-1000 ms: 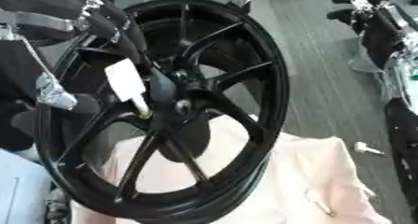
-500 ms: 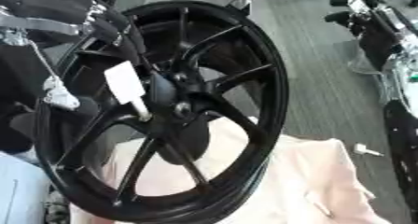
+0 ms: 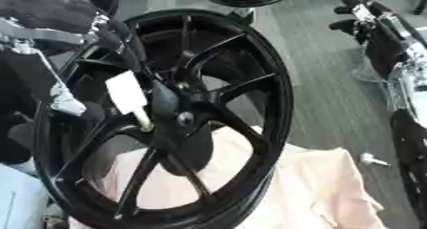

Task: Pull the pin out of the wheel hub.

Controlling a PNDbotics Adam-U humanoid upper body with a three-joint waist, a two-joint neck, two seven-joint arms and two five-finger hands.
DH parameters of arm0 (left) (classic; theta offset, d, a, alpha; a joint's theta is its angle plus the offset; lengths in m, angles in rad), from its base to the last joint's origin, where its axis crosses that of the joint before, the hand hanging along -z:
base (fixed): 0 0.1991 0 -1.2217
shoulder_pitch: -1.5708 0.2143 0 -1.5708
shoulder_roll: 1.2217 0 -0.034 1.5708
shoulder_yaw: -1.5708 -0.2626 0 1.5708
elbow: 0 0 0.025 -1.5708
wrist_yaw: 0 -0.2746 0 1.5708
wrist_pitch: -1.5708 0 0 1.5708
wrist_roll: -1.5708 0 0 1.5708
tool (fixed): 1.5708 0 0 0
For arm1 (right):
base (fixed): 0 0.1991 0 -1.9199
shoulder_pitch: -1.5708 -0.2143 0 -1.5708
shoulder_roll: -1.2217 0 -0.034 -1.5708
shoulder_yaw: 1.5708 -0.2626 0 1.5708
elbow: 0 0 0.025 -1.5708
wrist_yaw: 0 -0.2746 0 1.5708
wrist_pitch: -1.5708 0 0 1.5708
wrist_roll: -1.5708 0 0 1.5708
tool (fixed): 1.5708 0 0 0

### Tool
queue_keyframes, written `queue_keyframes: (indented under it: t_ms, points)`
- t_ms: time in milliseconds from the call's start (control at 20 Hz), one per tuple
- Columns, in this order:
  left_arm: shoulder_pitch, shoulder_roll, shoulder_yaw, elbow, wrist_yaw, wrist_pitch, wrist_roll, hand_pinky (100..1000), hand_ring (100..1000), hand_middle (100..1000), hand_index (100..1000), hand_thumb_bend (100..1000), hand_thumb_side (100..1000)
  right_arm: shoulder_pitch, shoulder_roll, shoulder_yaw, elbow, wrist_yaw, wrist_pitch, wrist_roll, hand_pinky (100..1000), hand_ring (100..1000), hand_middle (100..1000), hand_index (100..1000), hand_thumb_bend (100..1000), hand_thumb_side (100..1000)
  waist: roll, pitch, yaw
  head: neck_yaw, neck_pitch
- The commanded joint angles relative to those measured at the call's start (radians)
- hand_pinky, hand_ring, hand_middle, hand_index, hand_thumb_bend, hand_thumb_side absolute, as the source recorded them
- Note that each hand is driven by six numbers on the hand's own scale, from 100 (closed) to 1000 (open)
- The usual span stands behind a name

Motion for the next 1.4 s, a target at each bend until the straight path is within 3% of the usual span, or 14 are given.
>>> queue_keyframes:
  t_ms: [50, 300, 500, 1400]
  points:
    - [-0.015, 0.011, 0.003, 0.002, -0.008, -0.198, -0.19, 840, 825, 786, 802, 473, 537, -0.014, -0.027, 0.001, -0.014, 0.007, -0.002, 0.002, 959, 715, 764, 843, 115, 573, -0.01, -0.017, -0.001, 0.004, -0.015]
    - [-0.013, 0.006, -0.004, 0.013, -0.017, -0.209, -0.19, 839, 822, 781, 796, 492, 493, -0.015, -0.027, 0.002, -0.013, 0.006, -0.001, 0.001, 960, 715, 764, 843, 113, 575, -0.009, -0.017, -0.003, 0.008, -0.017]
    - [-0.012, 0.001, -0.011, 0.025, -0.023, -0.221, -0.19, 837, 819, 774, 779, 517, 384, -0.016, -0.027, 0.001, -0.013, 0.007, -0.001, 0.001, 960, 715, 764, 843, 112, 577, -0.01, -0.016, -0.004, 0.008, -0.019]
    - [-0.017, -0.018, -0.016, 0.036, -0.012, -0.231, -0.19, 814, 791, 726, 709, 473, 240, -0.016, -0.027, 0.002, -0.011, 0.01, -0.003, 0.002, 961, 716, 765, 844, 104, 583, -0.011, -0.014, -0.005, 0.011, -0.02]
